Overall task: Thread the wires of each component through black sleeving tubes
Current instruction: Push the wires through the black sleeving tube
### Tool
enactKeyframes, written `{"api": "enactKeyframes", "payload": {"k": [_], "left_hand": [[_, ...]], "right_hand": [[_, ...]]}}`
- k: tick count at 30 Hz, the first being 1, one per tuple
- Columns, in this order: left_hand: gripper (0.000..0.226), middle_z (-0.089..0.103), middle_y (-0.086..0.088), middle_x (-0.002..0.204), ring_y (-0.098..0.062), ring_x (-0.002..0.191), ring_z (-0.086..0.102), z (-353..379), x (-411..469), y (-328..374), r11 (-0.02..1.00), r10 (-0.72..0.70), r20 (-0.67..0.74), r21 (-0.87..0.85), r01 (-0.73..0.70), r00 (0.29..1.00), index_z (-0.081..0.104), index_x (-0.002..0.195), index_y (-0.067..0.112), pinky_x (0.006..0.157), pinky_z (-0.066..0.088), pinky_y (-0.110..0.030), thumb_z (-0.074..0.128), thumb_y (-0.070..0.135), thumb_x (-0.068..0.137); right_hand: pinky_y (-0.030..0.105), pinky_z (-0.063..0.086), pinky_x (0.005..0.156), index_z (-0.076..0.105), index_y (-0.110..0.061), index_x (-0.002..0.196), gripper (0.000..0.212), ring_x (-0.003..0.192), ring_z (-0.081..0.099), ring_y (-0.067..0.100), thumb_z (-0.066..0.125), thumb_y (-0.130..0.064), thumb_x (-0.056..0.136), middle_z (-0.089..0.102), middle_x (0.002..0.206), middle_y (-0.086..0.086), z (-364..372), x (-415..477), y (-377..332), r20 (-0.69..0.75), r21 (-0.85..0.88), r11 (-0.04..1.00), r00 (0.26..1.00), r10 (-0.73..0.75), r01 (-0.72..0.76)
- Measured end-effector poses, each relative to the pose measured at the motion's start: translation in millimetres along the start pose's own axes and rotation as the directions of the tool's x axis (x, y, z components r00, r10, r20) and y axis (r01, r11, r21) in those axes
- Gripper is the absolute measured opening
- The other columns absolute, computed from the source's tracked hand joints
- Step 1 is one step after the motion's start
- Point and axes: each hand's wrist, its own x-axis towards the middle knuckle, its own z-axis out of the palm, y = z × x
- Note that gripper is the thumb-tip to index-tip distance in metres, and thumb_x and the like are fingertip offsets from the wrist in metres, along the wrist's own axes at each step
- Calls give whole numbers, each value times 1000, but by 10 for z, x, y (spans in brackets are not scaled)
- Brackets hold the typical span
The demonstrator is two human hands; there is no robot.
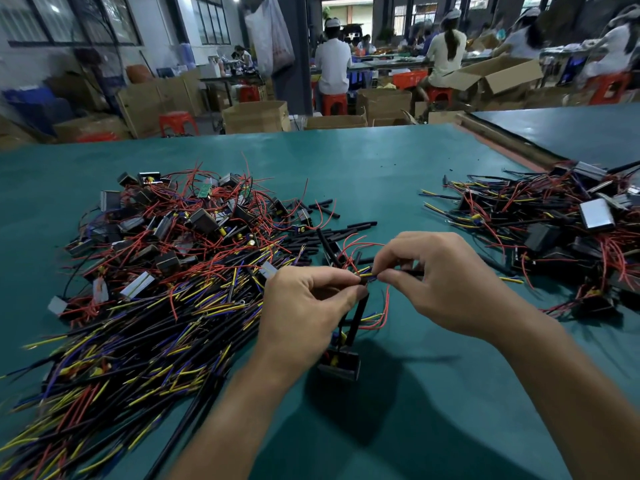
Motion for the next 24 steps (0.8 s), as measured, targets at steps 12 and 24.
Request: {"api": "enactKeyframes", "payload": {"k": [12,24], "left_hand": [[17,75,1,71,-6,64,65,14,-4,-36,999,-21,41,-47,23,999,79,82,15,65,54,-21,78,0,76],[16,73,7,78,-13,73,68,56,11,-104,995,62,5,-81,-62,998,78,81,20,72,56,-36,77,5,76]], "right_hand": [[40,51,73,59,-30,88,26,71,62,9,76,-13,79,65,74,-17,-25,-4,-49,-81,55,998,996,-37,41],[38,52,71,57,-30,92,27,70,62,6,78,-17,78,66,73,-18,21,-22,-121,-139,-6,999,989,-49,49]]}}
